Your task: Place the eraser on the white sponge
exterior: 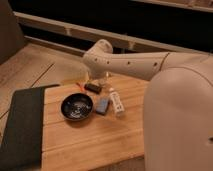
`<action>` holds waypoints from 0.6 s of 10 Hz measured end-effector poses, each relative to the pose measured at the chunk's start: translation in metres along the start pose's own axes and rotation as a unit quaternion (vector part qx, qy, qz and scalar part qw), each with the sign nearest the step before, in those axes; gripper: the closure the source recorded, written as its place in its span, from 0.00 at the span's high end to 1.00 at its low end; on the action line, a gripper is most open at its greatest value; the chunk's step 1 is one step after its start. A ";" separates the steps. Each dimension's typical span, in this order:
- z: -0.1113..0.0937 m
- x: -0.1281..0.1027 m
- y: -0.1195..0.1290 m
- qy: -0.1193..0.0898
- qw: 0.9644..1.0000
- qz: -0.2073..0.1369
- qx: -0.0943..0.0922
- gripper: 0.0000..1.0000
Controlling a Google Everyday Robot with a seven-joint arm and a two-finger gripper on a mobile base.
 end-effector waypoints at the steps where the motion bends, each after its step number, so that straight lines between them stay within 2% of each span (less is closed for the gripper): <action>1: 0.008 -0.007 -0.008 0.000 1.000 -0.006 -0.008 0.65; 2: 0.015 -0.011 -0.014 0.003 1.000 -0.015 -0.014 0.65; 4: 0.030 -0.016 -0.013 0.021 0.998 -0.055 -0.031 0.65; 6: 0.043 -0.013 0.010 0.056 0.990 -0.124 -0.043 0.65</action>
